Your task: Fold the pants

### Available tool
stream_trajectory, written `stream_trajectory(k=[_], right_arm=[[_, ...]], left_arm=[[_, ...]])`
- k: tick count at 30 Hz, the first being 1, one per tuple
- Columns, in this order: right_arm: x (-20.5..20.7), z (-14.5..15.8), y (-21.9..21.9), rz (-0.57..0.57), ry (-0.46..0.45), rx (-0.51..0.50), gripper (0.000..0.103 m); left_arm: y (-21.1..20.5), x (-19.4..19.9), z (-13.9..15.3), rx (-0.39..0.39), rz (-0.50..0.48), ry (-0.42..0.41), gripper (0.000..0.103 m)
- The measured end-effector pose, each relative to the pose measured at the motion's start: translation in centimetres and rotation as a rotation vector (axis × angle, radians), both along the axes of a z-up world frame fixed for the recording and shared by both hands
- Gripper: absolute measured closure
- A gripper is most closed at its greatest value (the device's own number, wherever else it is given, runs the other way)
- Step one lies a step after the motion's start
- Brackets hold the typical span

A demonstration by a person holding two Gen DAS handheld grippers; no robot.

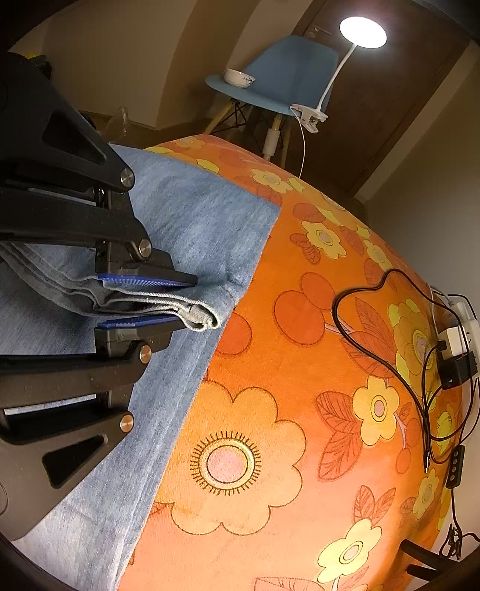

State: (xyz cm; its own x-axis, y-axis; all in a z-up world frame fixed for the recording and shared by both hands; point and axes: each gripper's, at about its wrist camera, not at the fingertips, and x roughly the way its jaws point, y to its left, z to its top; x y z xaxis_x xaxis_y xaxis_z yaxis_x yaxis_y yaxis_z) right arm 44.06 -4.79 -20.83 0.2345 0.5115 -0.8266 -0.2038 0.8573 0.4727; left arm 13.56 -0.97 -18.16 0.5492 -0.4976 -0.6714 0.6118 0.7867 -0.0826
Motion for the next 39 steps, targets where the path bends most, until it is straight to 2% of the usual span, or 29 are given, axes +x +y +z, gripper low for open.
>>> stream_trajectory(k=[4, 10, 14, 15, 18, 20, 22, 24, 27, 29, 31, 33, 39], right_arm=[[0.0, 0.1, 0.0, -0.001, 0.003, -0.003, 0.088], [0.0, 0.0, 0.0, -0.001, 0.002, -0.006, 0.088], [0.1, -0.1, 0.0, 0.001, 0.001, -0.008, 0.088], [0.1, -0.1, 0.0, 0.0, 0.002, -0.007, 0.088], [0.1, -0.1, 0.0, 0.001, 0.002, -0.008, 0.088], [0.1, -0.1, 0.0, 0.001, 0.003, -0.007, 0.088], [0.1, -0.1, 0.0, 0.001, 0.005, -0.008, 0.088], [0.2, -0.1, 0.2, 0.001, 0.005, -0.01, 0.088], [0.2, -0.2, 0.3, 0.0, 0.008, -0.011, 0.088], [0.3, -0.2, 0.3, -0.003, 0.011, -0.011, 0.087], [0.4, -0.4, 0.3, -0.014, 0.021, -0.003, 0.081], [0.4, -0.5, 0.4, -0.021, 0.028, 0.002, 0.076], [0.6, -0.5, 0.6, -0.027, 0.033, 0.005, 0.076]], left_arm=[[-1.5, -1.5, -0.5, 0.098, -0.053, -0.068, 0.065], [-1.7, -2.0, -0.8, 0.144, -0.064, -0.107, 0.065], [-2.4, -2.1, -1.4, 0.236, -0.099, -0.164, 0.065], [-2.3, -2.0, -1.4, 0.234, -0.106, -0.166, 0.065], [-1.5, -1.3, -1.1, 0.189, -0.095, -0.141, 0.074], [-0.4, -0.6, -0.7, 0.113, -0.077, -0.097, 0.079], [0.2, -0.2, -0.5, 0.075, -0.054, -0.084, 0.086], [0.5, 0.0, -0.3, 0.048, -0.047, -0.075, 0.087], [-0.2, -0.2, -0.6, 0.091, -0.053, -0.094, 0.087], [-1.0, -0.4, -0.9, 0.13, -0.053, -0.113, 0.083], [-1.5, -0.4, -1.2, 0.146, -0.056, -0.123, 0.083], [-1.5, -0.5, -1.2, 0.139, -0.059, -0.124, 0.085], [-0.3, -0.8, 0.2, 0.057, -0.032, -0.134, 0.089]])
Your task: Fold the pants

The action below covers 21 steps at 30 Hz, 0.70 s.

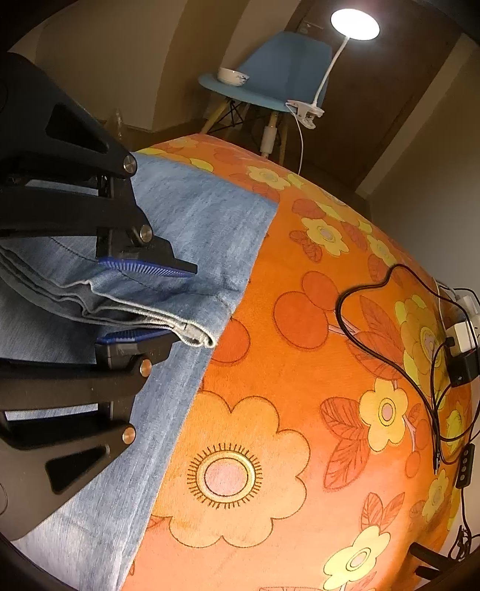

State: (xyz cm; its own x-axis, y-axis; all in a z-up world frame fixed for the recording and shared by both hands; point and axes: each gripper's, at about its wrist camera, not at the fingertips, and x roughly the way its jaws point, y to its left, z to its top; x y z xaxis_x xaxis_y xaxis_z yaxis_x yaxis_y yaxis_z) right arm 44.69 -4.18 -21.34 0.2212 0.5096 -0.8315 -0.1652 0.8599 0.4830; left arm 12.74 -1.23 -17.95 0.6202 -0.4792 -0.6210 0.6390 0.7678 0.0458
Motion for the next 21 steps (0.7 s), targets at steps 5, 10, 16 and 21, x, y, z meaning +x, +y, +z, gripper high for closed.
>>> stream_trajectory(k=[5, 10, 16, 21], right_arm=[[-0.1, 0.6, 0.1, -0.001, -0.023, -0.013, 0.089], [-0.4, 2.2, -0.2, -0.003, -0.061, -0.022, 0.09], [-0.7, 4.3, -0.2, 0.012, -0.103, -0.056, 0.091], [-1.1, 5.7, -1.1, 0.007, -0.121, -0.073, 0.091]], left_arm=[[-0.3, -0.5, 0.9, 0.002, 0.014, -0.025, 0.089], [-0.8, -0.7, 1.3, 0.026, 0.031, -0.031, 0.089], [-0.9, -0.6, 2.1, 0.003, 0.046, -0.019, 0.09], [-1.5, -0.8, 2.6, -0.016, 0.032, -0.021, 0.09]])
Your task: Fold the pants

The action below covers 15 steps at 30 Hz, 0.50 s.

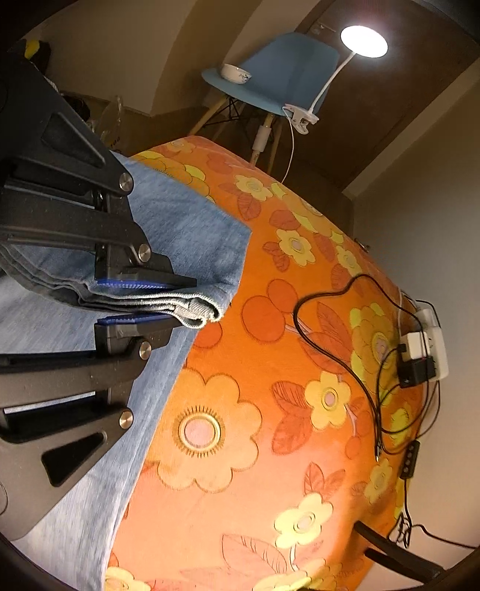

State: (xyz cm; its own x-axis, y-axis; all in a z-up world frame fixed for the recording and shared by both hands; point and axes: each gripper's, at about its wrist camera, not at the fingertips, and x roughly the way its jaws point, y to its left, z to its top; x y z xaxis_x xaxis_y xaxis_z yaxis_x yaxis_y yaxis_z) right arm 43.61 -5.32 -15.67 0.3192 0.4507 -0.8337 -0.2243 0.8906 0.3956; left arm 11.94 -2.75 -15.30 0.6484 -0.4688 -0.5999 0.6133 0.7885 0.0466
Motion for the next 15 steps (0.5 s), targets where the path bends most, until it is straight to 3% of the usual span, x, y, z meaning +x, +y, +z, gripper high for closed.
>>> stream_trajectory(k=[15], right_arm=[[-2.2, 3.2, -5.3, -0.025, -0.053, -0.061, 0.092]], left_arm=[[-3.8, -0.8, 2.0, -0.073, -0.078, -0.012, 0.09]])
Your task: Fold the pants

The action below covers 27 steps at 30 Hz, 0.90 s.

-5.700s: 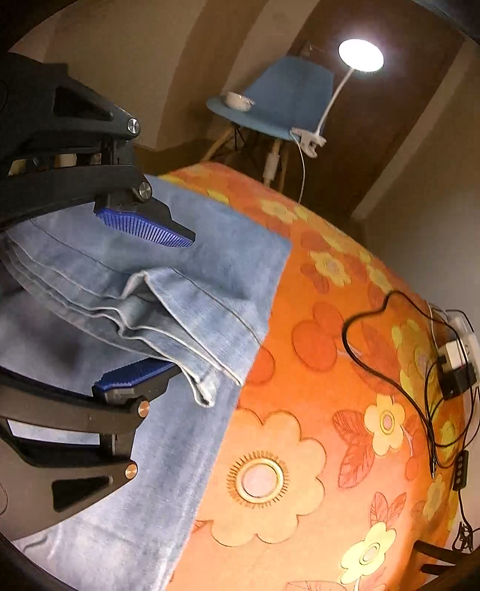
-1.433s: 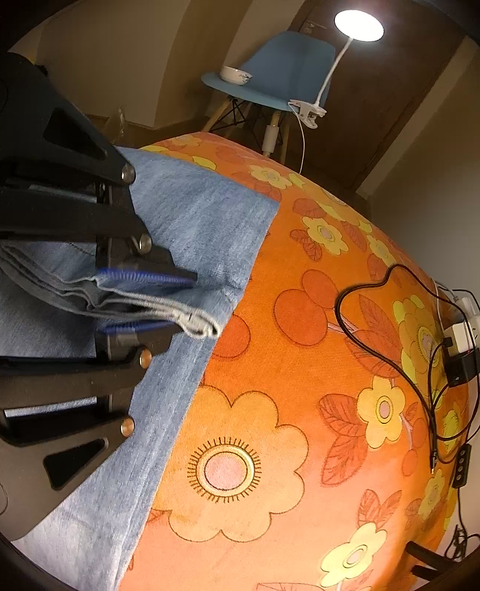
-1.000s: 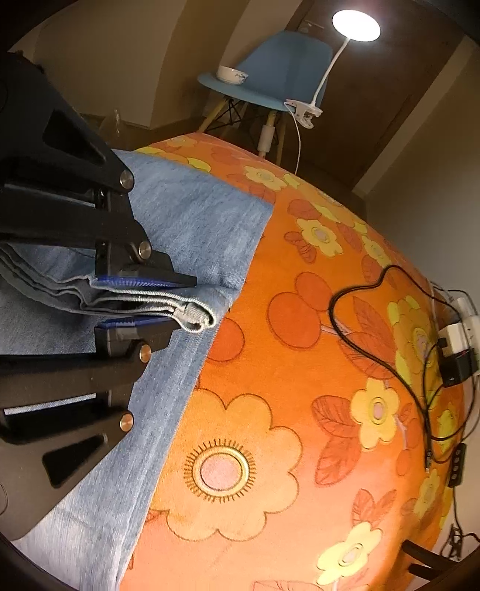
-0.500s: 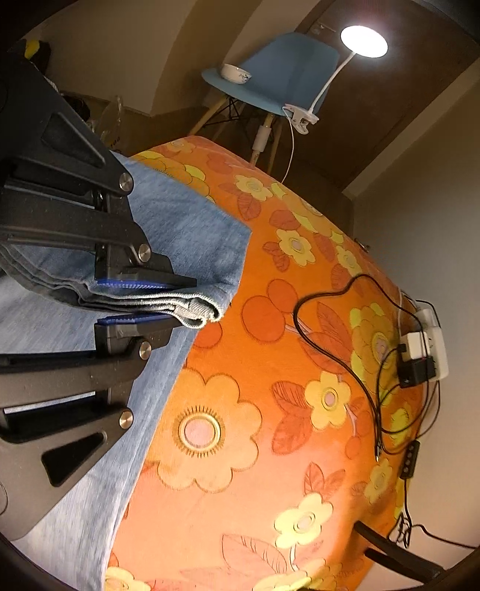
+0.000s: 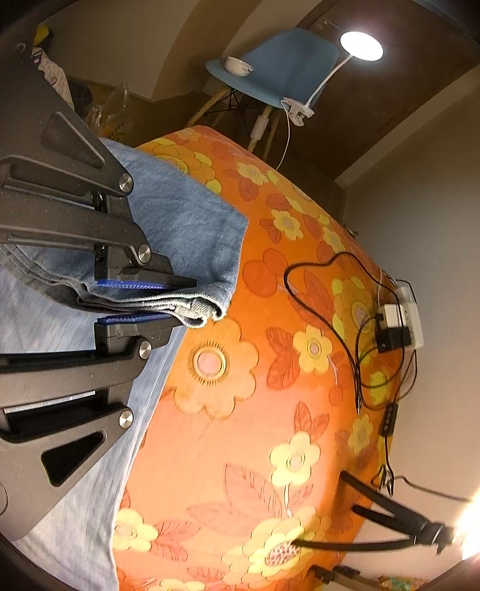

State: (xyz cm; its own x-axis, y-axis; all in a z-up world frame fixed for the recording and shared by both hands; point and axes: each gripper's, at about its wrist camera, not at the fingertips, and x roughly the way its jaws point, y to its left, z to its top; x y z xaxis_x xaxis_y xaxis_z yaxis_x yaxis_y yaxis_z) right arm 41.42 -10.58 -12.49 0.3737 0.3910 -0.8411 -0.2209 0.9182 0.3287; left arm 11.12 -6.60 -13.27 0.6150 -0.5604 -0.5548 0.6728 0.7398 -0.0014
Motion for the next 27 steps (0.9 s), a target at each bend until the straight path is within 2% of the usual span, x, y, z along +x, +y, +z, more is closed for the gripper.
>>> stream_trajectory(k=[9, 27], right_arm=[[-1.9, 1.1, -4.6, -0.045, -0.013, -0.012, 0.092], [-6.7, 2.1, -16.9, -0.188, -0.023, -0.033, 0.092]], left_arm=[[-3.2, -0.6, 0.6, -0.059, -0.068, 0.019, 0.09], [-12.2, -2.2, 0.6, -0.137, -0.25, 0.05, 0.09]])
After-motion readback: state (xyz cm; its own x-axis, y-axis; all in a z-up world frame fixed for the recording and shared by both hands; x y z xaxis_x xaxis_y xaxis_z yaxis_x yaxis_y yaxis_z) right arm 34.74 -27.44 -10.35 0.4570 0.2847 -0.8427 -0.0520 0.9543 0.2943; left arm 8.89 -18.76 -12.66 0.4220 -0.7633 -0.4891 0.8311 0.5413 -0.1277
